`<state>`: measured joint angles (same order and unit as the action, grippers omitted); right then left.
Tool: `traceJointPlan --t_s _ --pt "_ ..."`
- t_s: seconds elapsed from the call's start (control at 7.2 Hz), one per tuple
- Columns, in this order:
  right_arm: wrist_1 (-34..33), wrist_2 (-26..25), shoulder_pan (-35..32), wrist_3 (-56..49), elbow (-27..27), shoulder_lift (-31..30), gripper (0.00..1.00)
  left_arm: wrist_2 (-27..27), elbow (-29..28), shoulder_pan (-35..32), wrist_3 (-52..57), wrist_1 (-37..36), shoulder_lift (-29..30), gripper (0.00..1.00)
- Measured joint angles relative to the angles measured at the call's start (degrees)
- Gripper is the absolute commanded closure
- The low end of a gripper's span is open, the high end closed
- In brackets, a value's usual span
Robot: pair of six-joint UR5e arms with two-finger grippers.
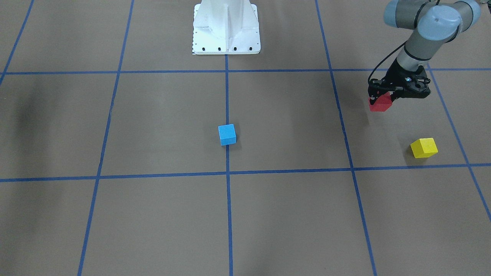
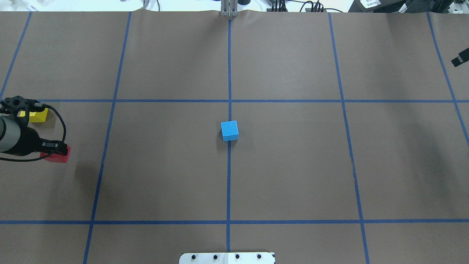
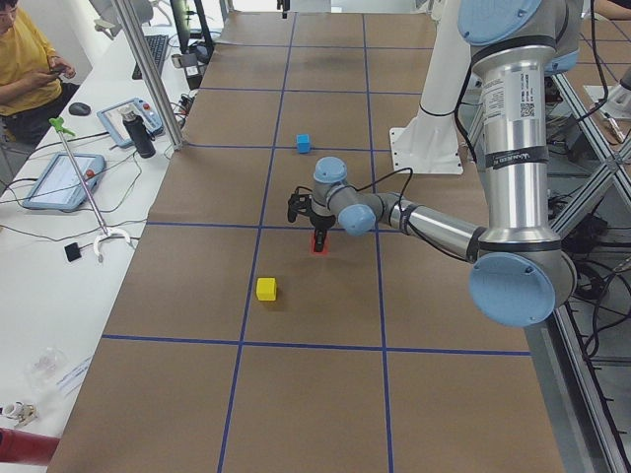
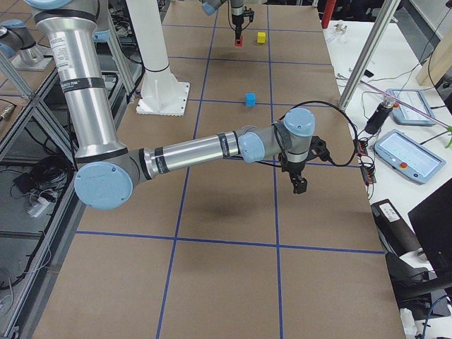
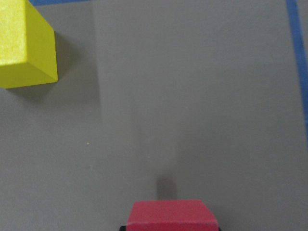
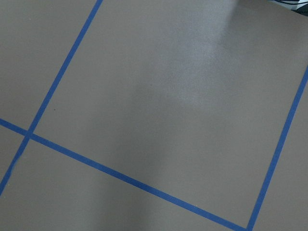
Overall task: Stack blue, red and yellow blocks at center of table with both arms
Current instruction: 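Carry the red block with the left gripper above the blue block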
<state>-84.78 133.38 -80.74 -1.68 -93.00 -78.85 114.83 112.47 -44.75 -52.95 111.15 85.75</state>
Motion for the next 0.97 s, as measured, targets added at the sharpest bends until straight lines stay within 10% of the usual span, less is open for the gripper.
traceJointPlan --t_s 0.56,0.97 --pt "0.12 -2.26 -2.60 -1.59 -0.06 -8.10 0.01 0.25 -3.31 0.27 -1.21 -27.37 29.76 1.00" --pt "0.14 -3.66 -4.11 -2.82 0.01 -12.30 0.01 -1.80 -17.04 4.90 -8.11 -29.71 47.96 1.00"
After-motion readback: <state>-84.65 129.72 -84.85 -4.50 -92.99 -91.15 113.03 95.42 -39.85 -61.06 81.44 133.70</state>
